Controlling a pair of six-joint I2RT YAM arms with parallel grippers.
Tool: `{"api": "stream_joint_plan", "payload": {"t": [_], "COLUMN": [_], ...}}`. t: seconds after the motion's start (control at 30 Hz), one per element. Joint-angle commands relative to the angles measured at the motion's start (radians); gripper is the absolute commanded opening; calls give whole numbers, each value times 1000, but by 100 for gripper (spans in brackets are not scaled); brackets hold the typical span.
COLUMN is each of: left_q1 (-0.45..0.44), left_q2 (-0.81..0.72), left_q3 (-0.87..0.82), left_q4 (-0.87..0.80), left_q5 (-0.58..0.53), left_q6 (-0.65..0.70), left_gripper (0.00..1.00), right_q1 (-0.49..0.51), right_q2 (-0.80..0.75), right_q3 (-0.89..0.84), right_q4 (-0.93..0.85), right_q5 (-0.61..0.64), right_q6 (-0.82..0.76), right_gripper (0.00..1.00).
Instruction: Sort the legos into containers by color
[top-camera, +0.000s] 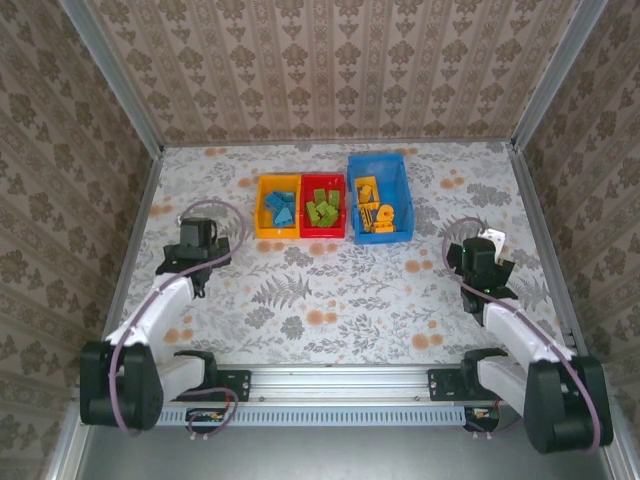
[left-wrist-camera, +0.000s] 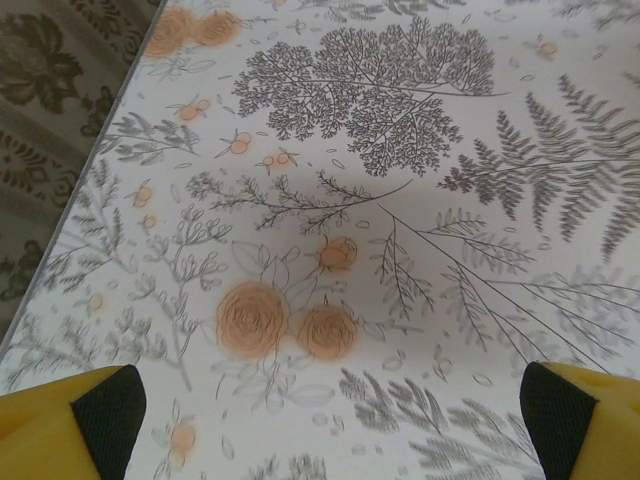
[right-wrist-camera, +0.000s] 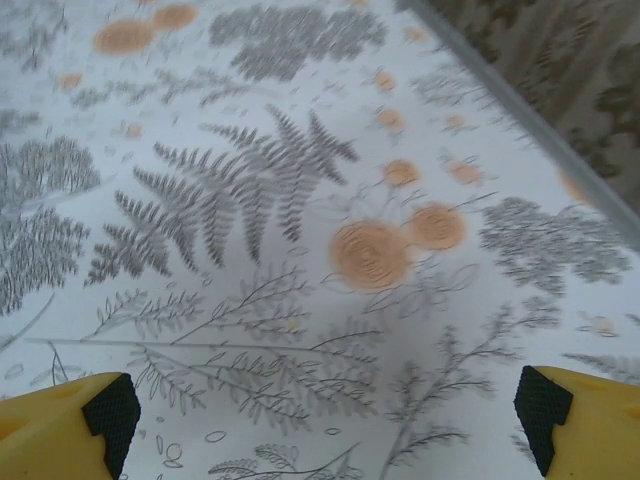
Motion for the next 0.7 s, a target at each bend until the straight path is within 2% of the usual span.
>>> {"api": "stream_joint_plan", "payload": {"t": [0.0, 0.1, 0.2, 0.23, 0.3, 0.4, 0.5, 0.57, 0.67], "left_q1": [44, 68, 86, 91, 102, 109, 93, 82, 85], "left_q2": [106, 196, 272, 292, 330, 327, 385, 362, 370], "left_q3": [-17, -55, -54, -51, -57, -147, -290, -284, -211], "left_q4": [251, 483, 638, 670, 750, 896, 1236, 1180, 1051], "left_q5": [66, 127, 178, 202, 242, 277, 213, 225, 224], "left_q6": [80, 98, 138, 163, 189, 197, 210, 212, 203], "left_gripper": [100, 100, 100, 100, 100, 100, 100, 100, 100], "right_q1": [-7, -17, -52, -61, -67, -67, -68, -81, -85], "right_q2": [110, 227, 325, 384, 398, 370, 368, 407, 511], "right_q3": [56, 79, 113, 131, 160, 63, -97, -171, -157], "right_q4": [207, 380, 518, 518, 477, 632, 916, 1090, 1180], "right_q5": [-96, -142, -209, -217, -245, -298, -264, -285, -305], "right_q6": [-69, -95, -107, -102, -108, -129, -114, -104, -110], "right_gripper": [100, 100, 100, 100, 100, 100, 100, 99, 100]}}
